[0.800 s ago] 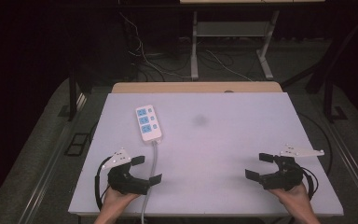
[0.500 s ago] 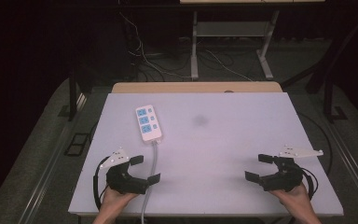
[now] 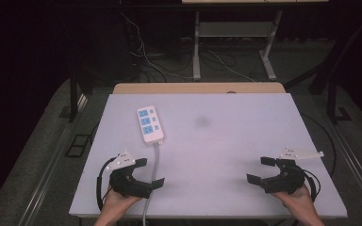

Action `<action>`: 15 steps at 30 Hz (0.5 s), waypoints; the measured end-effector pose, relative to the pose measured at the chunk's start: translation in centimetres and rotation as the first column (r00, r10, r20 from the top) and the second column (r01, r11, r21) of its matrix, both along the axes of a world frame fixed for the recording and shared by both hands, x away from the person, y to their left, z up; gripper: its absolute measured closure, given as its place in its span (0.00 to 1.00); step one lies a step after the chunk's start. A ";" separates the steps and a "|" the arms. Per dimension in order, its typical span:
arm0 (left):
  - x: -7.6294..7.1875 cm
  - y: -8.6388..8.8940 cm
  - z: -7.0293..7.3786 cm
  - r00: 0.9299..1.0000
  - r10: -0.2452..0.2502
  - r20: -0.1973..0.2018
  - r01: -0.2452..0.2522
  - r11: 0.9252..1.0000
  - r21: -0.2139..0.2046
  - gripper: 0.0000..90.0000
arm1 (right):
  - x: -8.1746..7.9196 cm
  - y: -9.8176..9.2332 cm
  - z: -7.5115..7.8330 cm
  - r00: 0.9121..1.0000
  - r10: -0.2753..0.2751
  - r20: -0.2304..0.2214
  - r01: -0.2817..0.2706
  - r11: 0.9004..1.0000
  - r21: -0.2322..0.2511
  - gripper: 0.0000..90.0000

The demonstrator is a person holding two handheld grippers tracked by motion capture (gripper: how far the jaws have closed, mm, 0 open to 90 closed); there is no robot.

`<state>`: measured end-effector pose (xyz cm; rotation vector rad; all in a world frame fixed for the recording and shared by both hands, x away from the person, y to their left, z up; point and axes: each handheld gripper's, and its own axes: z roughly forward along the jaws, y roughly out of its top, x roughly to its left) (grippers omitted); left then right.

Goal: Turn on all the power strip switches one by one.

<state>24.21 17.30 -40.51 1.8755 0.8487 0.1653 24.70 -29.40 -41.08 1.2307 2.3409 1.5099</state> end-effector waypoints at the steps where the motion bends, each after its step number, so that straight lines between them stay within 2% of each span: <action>1: 0.0 0.0 0.0 1.000 0.000 0.000 0.000 1.000 -0.001 0.00 | 0.0 0.0 0.0 1.000 0.001 0.000 -0.001 1.000 0.000 0.00; 15: 1.0 -0.3 1.6 1.000 -0.016 -0.018 0.016 1.000 0.001 0.00 | 0.0 -0.2 -0.2 1.000 -0.008 -0.003 0.008 1.000 0.003 0.00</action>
